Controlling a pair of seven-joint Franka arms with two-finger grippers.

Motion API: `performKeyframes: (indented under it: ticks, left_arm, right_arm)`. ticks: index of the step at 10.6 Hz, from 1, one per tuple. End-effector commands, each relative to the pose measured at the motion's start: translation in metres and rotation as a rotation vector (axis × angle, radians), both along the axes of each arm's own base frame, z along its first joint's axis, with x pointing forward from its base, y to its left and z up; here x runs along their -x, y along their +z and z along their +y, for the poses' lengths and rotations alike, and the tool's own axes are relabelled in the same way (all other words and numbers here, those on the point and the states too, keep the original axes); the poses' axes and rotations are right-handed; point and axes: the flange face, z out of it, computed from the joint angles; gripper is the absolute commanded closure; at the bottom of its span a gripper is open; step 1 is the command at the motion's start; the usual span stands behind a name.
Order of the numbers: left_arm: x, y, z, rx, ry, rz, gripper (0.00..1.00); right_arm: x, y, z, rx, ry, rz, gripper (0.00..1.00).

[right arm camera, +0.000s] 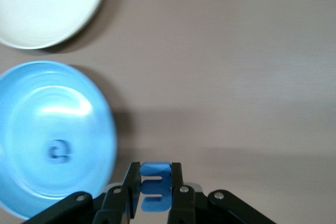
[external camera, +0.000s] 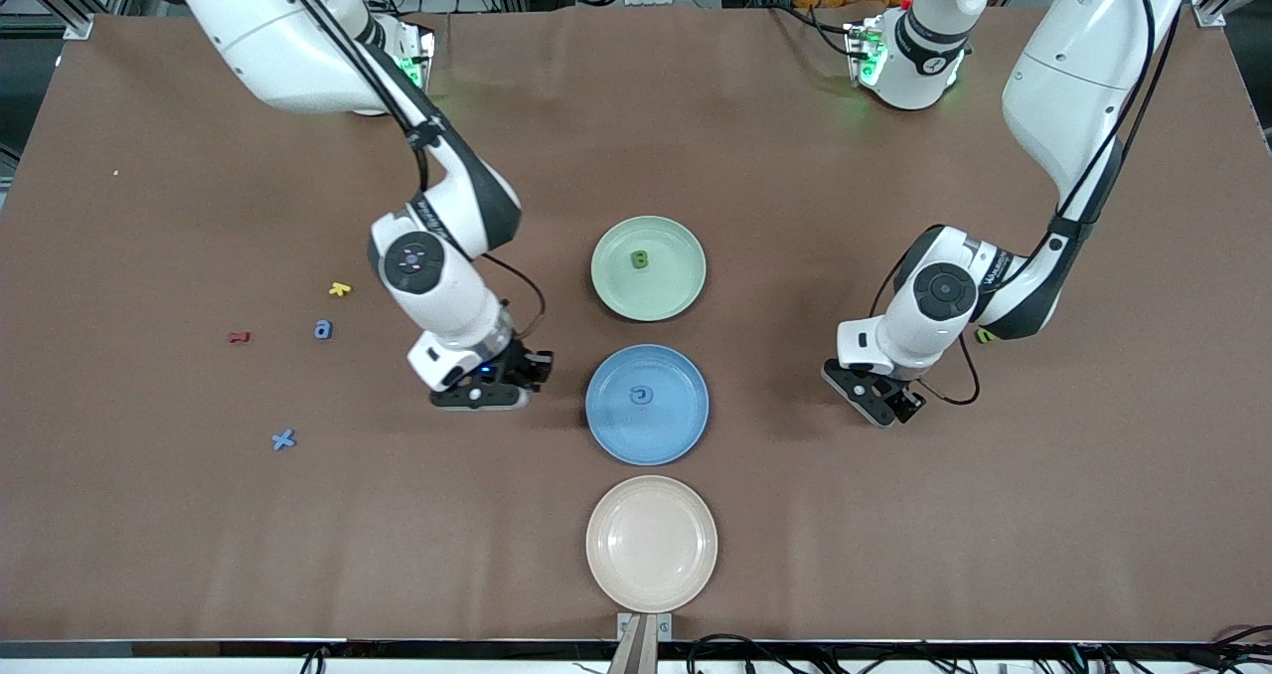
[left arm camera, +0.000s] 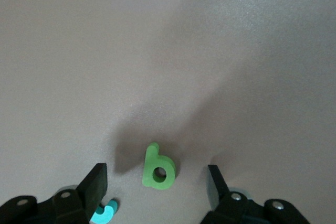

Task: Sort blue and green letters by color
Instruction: 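Release the a on the blue plate while the left gripper grasps the b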

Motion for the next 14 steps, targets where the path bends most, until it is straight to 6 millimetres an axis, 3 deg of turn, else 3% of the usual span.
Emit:
performKeyframes:
  ticks: [1,5,6,7,10,14]
  left_arm:
    - [-0.005,0.000,0.001,0.006,-0.017,-0.014,0.16]
    - [-0.005,0.000,0.001,0.031,0.018,-0.001,0.18]
    - [-0.005,0.001,0.001,0.031,0.016,-0.001,0.18]
    - [-0.005,0.001,0.000,0.031,0.011,-0.001,0.18]
    - [-0.004,0.001,-0.005,0.037,0.006,0.001,0.22]
    - [-0.006,-0.003,0.004,0.038,0.019,0.007,0.25]
  right_arm:
    - [-0.005,-0.008,0.072,-0.051,0.005,-0.030,0.85]
    - [0.006,-0.029,0.122,-0.118,0.079,-0.134,0.81]
    - [0.004,-0.031,0.123,-0.109,0.093,-0.151,0.59]
    - [0.003,-0.032,0.121,-0.107,0.088,-0.150,0.01]
    - [0.001,-0.028,0.109,-0.088,0.083,-0.136,0.00]
    - [0.006,-0.038,0.035,-0.013,0.045,-0.069,0.00]
